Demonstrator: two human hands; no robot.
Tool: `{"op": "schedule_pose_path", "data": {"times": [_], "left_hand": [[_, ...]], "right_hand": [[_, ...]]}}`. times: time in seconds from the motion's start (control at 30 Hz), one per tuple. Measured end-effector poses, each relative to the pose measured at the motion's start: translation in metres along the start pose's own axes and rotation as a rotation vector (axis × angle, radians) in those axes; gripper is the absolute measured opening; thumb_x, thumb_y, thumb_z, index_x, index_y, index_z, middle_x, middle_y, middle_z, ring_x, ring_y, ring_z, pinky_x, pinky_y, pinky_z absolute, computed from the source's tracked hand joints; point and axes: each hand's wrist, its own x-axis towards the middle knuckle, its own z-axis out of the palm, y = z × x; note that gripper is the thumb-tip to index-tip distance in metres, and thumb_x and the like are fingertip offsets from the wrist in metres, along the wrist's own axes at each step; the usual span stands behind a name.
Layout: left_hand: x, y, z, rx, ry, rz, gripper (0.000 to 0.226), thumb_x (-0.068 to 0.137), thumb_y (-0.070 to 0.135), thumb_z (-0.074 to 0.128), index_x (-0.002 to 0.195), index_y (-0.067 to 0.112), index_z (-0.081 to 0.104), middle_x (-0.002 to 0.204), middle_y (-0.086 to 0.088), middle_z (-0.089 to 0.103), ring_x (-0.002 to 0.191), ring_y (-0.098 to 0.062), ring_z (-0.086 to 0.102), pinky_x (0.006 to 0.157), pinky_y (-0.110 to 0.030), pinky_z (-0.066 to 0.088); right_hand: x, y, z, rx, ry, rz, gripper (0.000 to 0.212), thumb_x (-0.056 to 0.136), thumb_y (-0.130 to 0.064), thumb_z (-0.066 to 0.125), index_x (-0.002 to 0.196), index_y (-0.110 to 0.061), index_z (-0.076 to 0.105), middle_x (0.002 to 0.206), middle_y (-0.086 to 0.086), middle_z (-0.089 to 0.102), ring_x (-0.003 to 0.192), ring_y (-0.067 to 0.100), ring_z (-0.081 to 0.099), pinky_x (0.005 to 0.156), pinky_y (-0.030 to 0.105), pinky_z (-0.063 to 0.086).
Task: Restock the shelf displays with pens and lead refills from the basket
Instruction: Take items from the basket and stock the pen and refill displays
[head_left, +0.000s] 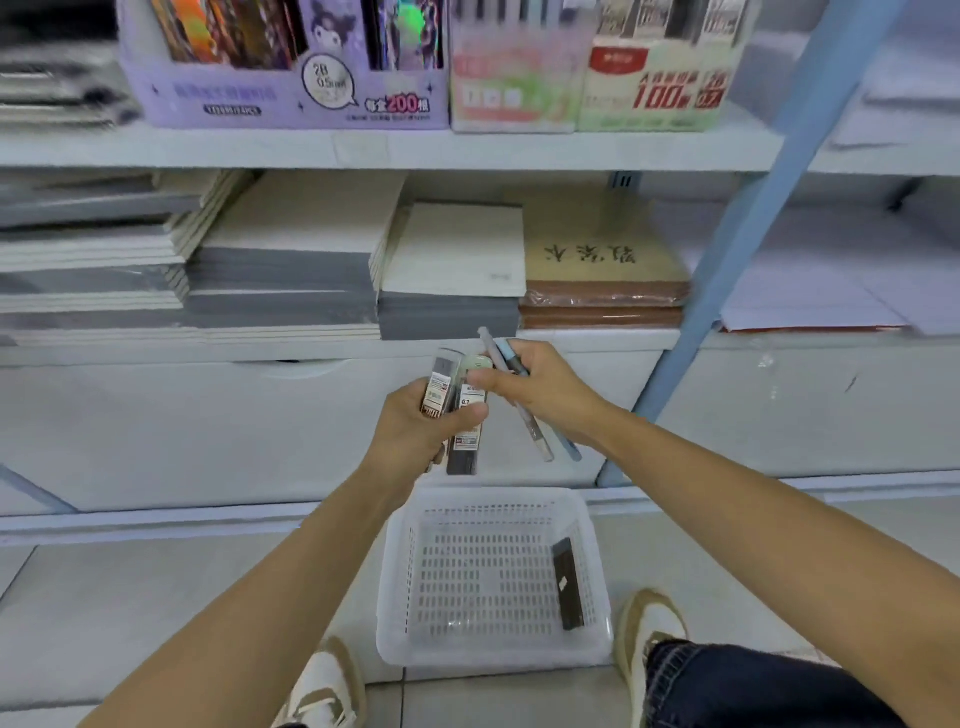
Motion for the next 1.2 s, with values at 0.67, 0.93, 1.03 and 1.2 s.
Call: {"op": "schedule_pose_path", "data": {"times": [0.67, 0.93, 1.03, 1.2], "left_hand": [[0.012, 0.212, 0.026, 0.033, -0.101, 0.448, 0.012, 0.097, 0.006, 0.046, 0.107, 0.013, 0.046, 0.067, -0.001, 0.062, 0.055, -0.016, 0.052, 0.049, -0.026, 0.042], [0.022, 0.236, 0.017, 0.115, -0.052, 0.523, 0.011, 0.096, 0.010, 0.055, 0.105, 0.016, 0.059, 0.090, -0.010, 0.066, 0.071, -0.018, 0.061, 0.058, -0.026, 0.048], [0.022, 0.239, 0.015, 0.143, -0.041, 0.554, 0.013, 0.095, 0.010, 0.058, 0.106, 0.016, 0.062, 0.096, -0.009, 0.066, 0.067, -0.011, 0.062, 0.056, -0.021, 0.049], [0.023, 0.245, 0.017, 0.141, 0.023, 0.575, 0.017, 0.090, 0.008, 0.064, 0.107, 0.012, 0.063, 0.106, -0.005, 0.065, 0.063, -0.008, 0.066, 0.054, -0.016, 0.048]], "right_hand": [[-0.025, -0.248, -0.191, -0.380, 0.730, -0.532, 0.024, 0.092, -0.028, 0.064, 0.086, -0.005, 0.060, 0.080, 0.012, 0.065, 0.071, 0.019, 0.058, 0.067, 0.025, 0.048], [0.000, -0.260, -0.200, -0.485, 0.736, -0.534, 0.028, 0.094, -0.031, 0.060, 0.087, -0.003, 0.059, 0.088, 0.020, 0.066, 0.075, 0.026, 0.055, 0.069, 0.038, 0.046], [0.007, -0.265, -0.206, -0.472, 0.753, -0.561, 0.029, 0.094, -0.030, 0.060, 0.086, -0.002, 0.058, 0.085, 0.019, 0.066, 0.072, 0.024, 0.055, 0.064, 0.032, 0.043], [0.017, -0.255, -0.205, -0.669, 0.560, -0.474, 0.034, 0.092, -0.034, 0.062, 0.080, -0.003, 0.055, 0.065, 0.000, 0.047, 0.058, 0.012, 0.038, 0.055, 0.020, 0.035]]}}
